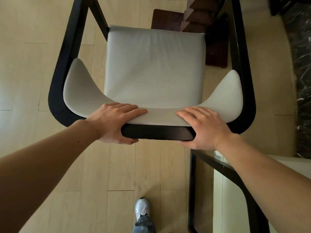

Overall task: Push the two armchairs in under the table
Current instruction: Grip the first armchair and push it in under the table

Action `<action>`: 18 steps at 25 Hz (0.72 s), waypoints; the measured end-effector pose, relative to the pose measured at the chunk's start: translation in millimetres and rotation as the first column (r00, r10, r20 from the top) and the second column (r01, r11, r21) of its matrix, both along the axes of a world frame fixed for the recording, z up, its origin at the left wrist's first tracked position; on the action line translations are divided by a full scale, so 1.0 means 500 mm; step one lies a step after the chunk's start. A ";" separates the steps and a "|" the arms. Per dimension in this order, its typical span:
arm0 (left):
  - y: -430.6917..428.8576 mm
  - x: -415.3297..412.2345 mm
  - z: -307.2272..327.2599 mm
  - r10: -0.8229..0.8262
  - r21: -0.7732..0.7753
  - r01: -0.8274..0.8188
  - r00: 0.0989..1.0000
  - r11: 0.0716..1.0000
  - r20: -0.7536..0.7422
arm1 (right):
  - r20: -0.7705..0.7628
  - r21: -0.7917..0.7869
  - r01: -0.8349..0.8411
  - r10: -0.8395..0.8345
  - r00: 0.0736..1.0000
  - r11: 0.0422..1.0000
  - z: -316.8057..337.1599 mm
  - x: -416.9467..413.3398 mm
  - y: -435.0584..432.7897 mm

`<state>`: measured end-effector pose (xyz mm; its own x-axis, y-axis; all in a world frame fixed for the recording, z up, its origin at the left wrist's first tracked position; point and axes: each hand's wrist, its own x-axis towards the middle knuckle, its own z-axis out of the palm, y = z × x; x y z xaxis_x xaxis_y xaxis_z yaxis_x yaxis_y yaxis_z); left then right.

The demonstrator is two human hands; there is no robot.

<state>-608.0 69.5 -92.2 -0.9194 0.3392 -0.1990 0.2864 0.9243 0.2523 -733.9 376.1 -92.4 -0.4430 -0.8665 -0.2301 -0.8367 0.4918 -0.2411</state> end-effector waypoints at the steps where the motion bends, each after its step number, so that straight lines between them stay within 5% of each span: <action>1: -0.003 -0.006 0.000 -0.001 -0.001 0.001 1.000 1.000 0.001 | -0.006 -0.007 0.001 -0.001 1.000 1.000 0.000 -0.005 -0.003; 18: -0.033 -0.056 -0.001 -0.005 -0.008 0.005 1.000 1.000 -0.002 | -0.012 -0.012 0.011 -0.011 1.000 1.000 -0.003 -0.053 -0.030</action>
<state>-636.2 53.1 -92.9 -0.9180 0.3424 -0.1999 0.2917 0.9247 0.2447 -760.4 360.9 -93.8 -0.4550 -0.8643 -0.2144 -0.8344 0.4979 -0.2365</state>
